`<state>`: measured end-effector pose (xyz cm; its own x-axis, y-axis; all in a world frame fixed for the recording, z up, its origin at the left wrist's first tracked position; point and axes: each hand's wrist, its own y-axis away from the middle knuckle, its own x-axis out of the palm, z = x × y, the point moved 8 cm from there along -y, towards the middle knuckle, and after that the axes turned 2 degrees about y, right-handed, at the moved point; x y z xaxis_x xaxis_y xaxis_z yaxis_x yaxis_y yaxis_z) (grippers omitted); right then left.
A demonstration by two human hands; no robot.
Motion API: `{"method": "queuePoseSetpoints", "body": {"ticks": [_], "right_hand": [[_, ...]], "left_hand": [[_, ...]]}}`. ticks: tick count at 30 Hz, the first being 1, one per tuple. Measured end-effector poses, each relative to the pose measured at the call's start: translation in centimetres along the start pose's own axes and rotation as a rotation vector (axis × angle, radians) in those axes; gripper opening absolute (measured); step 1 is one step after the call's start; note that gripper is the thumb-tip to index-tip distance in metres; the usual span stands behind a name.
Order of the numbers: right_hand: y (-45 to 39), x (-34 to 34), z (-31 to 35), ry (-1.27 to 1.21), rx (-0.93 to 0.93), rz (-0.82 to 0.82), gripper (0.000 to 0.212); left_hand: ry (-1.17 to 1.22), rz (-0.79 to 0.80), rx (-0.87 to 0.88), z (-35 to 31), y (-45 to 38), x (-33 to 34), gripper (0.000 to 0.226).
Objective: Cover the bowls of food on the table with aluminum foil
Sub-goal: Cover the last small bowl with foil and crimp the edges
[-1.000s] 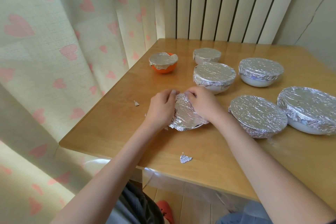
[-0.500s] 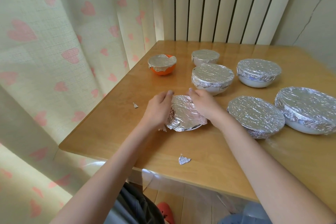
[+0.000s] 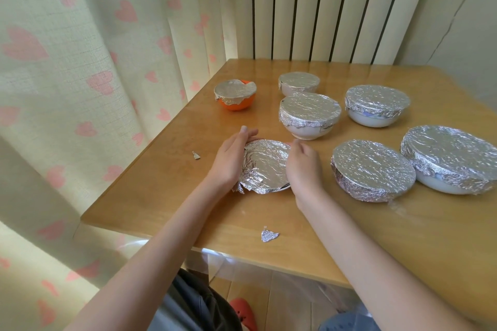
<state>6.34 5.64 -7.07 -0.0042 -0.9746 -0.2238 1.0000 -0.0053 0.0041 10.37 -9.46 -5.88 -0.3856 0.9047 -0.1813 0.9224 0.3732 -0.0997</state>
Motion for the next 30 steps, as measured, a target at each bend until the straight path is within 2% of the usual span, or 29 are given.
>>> {"method": "queuePoseSetpoints", "body": {"ticks": [5, 11, 16, 20, 24, 28, 30], "right_hand": [[0.0, 0.3, -0.2, 0.066, -0.035, -0.04, 0.033], [-0.1, 0.5, 0.0, 0.1, -0.011, 0.018, 0.045], [-0.4, 1.0, 0.4, 0.235, -0.027, 0.095, 0.05], [-0.5, 0.3, 0.0, 0.102, 0.103, 0.158, 0.057], [-0.1, -1.7, -1.6, -0.105, 0.147, 0.048, 0.036], [1.2, -0.9, -2.3, -0.227, 0.178, 0.033, 0.036], [1.8, -0.2, -2.2, -0.227, 0.192, 0.061, 0.036]], "left_hand": [[-0.056, -0.039, 0.004, -0.3, 0.1, -0.2, 0.047], [-0.059, -0.106, -0.008, 0.1, 0.6, -0.5, 0.049], [0.013, -0.217, -0.063, 0.5, 2.2, -1.1, 0.051], [0.041, -0.237, -0.09, 0.7, 2.6, -1.7, 0.051], [0.071, -0.211, -0.016, 0.2, 1.7, -2.9, 0.05], [0.012, -0.1, 0.024, -0.3, 0.8, -2.0, 0.057], [0.003, -0.052, 0.032, -0.3, 0.7, -1.2, 0.051]]}}
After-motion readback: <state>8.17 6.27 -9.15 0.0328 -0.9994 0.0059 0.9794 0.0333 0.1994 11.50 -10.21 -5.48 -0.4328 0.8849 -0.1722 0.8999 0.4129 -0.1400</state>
